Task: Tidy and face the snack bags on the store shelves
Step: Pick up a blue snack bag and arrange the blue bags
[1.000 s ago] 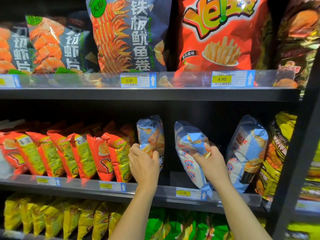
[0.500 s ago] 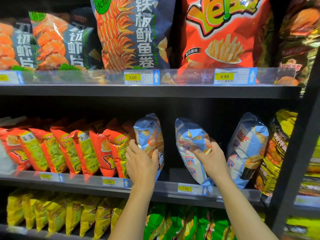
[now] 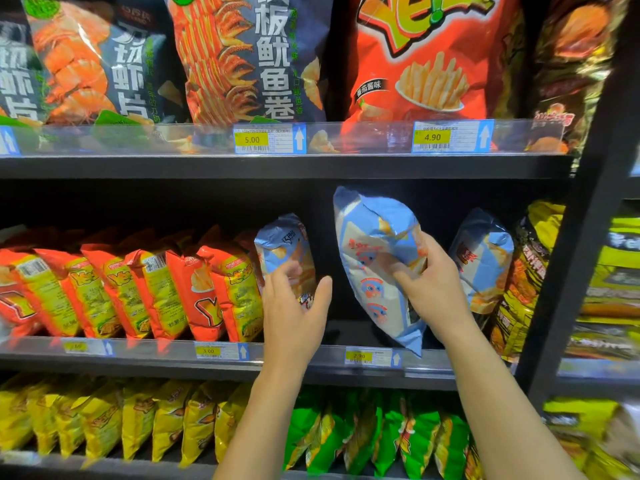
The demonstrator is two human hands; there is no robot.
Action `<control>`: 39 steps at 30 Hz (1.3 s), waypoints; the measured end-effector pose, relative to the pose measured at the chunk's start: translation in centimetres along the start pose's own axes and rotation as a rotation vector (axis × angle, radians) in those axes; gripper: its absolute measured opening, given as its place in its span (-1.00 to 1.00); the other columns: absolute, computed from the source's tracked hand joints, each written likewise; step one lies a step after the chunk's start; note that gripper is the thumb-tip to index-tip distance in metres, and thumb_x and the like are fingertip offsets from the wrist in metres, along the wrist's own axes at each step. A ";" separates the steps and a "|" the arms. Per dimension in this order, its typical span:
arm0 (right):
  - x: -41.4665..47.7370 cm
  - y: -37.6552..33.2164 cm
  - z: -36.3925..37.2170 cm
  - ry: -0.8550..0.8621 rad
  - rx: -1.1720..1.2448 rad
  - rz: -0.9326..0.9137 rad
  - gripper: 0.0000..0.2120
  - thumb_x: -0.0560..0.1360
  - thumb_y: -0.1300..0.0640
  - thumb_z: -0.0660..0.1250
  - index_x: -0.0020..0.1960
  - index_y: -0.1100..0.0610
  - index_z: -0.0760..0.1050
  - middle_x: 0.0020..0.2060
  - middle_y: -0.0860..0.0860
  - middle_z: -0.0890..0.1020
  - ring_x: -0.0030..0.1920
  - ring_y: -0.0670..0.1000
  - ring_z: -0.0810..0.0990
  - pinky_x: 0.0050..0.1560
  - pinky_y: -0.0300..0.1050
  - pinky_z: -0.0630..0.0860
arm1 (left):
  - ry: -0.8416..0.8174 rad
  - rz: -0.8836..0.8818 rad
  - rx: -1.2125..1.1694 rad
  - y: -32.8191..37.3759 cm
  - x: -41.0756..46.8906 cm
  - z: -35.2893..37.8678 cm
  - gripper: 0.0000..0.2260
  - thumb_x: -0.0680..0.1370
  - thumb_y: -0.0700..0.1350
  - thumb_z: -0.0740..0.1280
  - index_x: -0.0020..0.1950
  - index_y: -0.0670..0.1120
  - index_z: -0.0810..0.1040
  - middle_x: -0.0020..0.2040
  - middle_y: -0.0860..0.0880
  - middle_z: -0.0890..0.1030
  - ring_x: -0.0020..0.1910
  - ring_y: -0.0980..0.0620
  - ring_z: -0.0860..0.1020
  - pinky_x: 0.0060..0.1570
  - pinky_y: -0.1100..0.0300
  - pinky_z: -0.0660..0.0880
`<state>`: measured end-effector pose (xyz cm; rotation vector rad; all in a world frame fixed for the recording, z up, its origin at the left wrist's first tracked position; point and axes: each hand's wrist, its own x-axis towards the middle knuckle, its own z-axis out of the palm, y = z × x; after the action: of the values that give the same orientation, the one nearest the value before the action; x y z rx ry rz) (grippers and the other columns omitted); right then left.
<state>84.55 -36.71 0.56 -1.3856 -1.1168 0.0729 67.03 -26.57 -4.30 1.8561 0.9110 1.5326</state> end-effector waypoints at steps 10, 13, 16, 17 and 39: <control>-4.2 -3.7 0.2 -0.152 0.290 0.222 -0.63 0.47 -0.11 0.51 0.20 0.02 0.63 0.03 0.00 0.78 0.07 0.04 0.76 0.22 0.21 0.64 | -0.480 -0.314 -0.505 0.6 -1.7 -1.4 -0.37 0.50 0.46 0.33 0.45 0.12 0.48 0.33 0.11 0.65 0.27 0.18 0.63 0.25 0.06 0.59; -6.1 -3.8 1.6 -0.145 0.397 0.278 -0.55 0.45 -0.16 0.55 0.23 0.05 0.62 0.06 0.04 0.77 0.09 0.10 0.76 0.21 0.18 0.64 | -0.554 -0.408 -0.624 0.2 -3.0 -1.9 -0.33 0.46 0.49 0.33 0.44 0.13 0.51 0.33 0.05 0.68 0.31 0.01 0.65 0.30 -0.15 0.57; -7.4 -4.2 2.6 -0.152 0.404 0.289 -0.51 0.45 -0.15 0.45 0.29 0.07 0.59 0.06 0.02 0.77 0.06 0.06 0.77 0.11 0.07 0.66 | -0.559 -0.411 -0.668 0.0 -4.1 -2.5 -0.47 0.55 0.35 0.31 0.41 0.09 0.55 0.29 0.00 0.70 0.30 -0.04 0.66 0.35 -0.18 0.54; -7.6 -4.3 2.8 -0.170 0.389 0.286 -0.51 0.47 -0.16 0.43 0.30 0.07 0.58 0.08 0.02 0.77 0.07 0.05 0.76 0.11 0.06 0.67 | -0.543 -0.416 -0.680 -0.1 -4.3 -2.7 -0.50 0.55 0.30 0.30 0.41 0.08 0.56 0.28 0.00 0.71 0.29 -0.04 0.67 0.36 -0.19 0.54; -14.8 1.4 1.7 0.076 0.931 0.684 -0.38 0.49 -0.21 0.33 0.45 0.09 0.52 0.27 0.16 0.68 0.23 0.16 0.70 0.14 0.18 0.68 | -0.533 -0.672 -0.669 3.3 -6.3 -6.9 -0.21 0.37 0.47 0.24 0.44 0.00 0.50 0.25 -0.01 0.71 0.14 -0.02 0.73 0.18 -0.12 0.61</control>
<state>76.50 -44.43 -9.35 -0.8329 -0.3781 0.9065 59.98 -33.58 -4.23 1.1887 0.5709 0.7312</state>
